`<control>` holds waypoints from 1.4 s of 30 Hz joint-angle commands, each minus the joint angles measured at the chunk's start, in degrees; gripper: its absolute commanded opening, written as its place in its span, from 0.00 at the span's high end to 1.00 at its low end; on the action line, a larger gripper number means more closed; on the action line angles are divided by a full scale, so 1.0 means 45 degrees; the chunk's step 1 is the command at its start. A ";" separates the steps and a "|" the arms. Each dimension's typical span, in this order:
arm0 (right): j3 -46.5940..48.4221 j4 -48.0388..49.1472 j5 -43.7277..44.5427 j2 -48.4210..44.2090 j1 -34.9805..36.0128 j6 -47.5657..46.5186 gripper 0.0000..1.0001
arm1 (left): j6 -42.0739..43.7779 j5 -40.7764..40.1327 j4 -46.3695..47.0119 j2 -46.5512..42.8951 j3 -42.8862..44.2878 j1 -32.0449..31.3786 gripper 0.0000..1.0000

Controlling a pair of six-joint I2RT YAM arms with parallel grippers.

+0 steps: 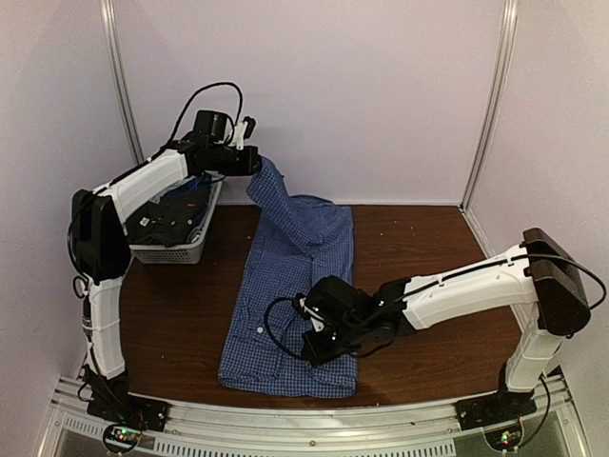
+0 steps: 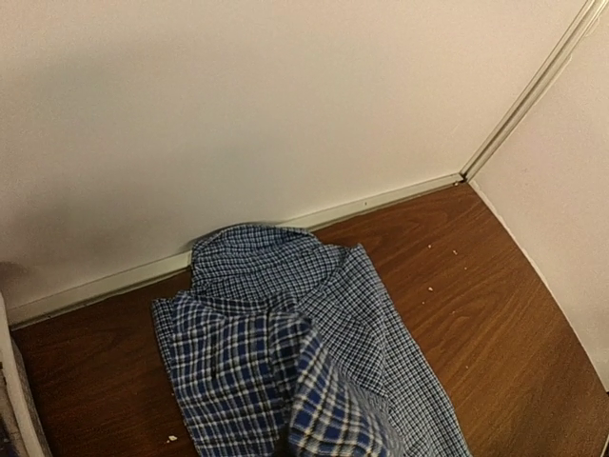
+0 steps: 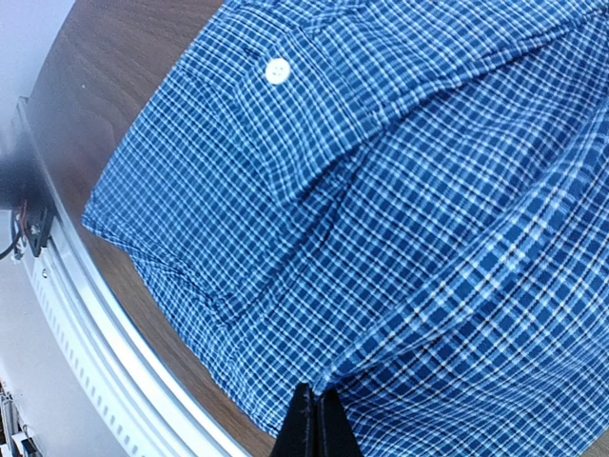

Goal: Fold and stack the long sleeve shirts
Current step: Fold the 1/3-folded shirt at the center of the board.

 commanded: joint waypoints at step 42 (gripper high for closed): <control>0.1780 0.1615 -0.1439 0.1880 0.0020 -0.0359 0.86 | 0.0771 -0.1348 0.0200 -0.0394 -0.0925 -0.0041 0.96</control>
